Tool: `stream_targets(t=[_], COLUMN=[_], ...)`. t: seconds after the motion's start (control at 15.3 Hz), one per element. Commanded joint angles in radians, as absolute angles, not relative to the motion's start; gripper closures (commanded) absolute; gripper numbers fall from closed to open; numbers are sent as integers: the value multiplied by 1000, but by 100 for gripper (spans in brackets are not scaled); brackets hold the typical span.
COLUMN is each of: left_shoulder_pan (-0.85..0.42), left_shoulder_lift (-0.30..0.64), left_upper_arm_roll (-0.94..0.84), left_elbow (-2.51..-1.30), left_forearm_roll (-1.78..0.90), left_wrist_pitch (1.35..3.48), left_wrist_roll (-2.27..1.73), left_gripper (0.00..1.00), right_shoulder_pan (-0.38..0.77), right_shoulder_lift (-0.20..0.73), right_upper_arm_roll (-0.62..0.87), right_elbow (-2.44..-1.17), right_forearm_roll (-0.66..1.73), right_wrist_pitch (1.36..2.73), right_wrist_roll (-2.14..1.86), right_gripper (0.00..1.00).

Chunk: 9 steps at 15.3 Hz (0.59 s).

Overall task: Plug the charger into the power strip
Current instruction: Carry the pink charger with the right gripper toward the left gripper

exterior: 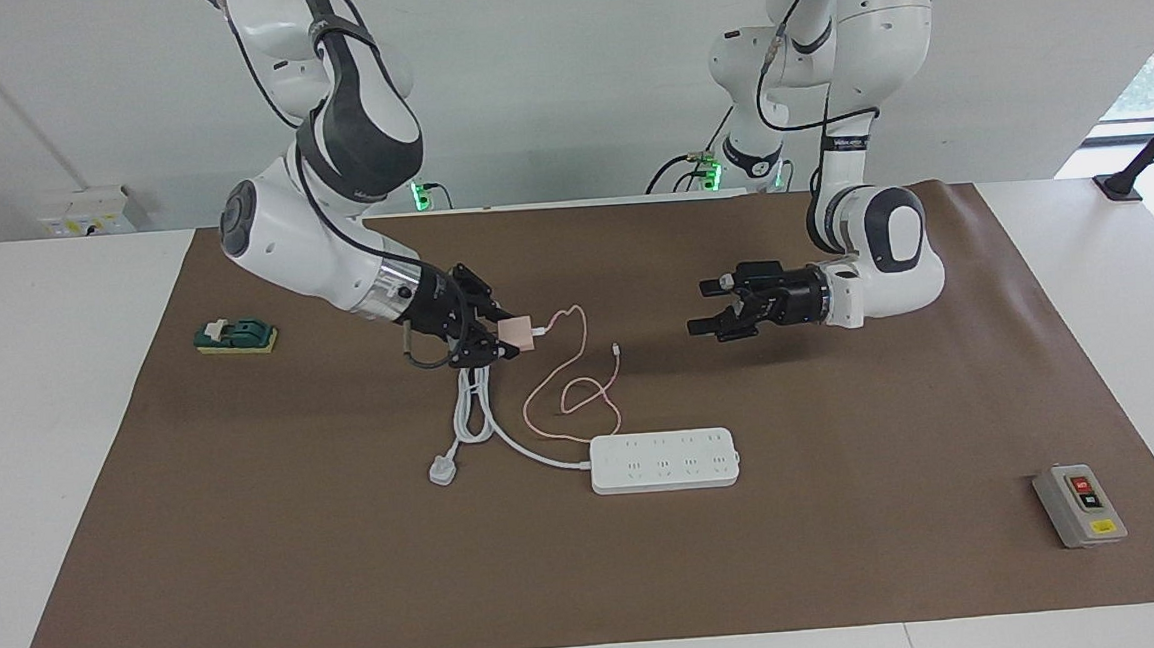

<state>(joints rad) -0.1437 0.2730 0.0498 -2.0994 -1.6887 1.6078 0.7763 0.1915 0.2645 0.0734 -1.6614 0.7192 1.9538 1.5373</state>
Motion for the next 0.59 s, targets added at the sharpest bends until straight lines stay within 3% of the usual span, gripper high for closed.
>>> stream_targets(t=[0.0,0.52], left_shoulder_pan=[-170,-210], left_shoulder_lift=[271,273], left_upper_arm_roll=[51,48], left_elbow=[-2100,-2098], left_forearm_roll=[-1703,-1755], left_wrist_pitch=[1646,1706], left_wrist_roll=[762,761], left_gripper=[0,0], right_shoulder_pan=[261,416], right_shoulder_lift=[252,255], right_upper_arm_roll=[71,72], right_elbow=[-1678,-1718], right_forearm_roll=[735,735], right_wrist_pitch=[2038,2281], right_wrist_roll=[1627,1752], right_gripper=[88,89])
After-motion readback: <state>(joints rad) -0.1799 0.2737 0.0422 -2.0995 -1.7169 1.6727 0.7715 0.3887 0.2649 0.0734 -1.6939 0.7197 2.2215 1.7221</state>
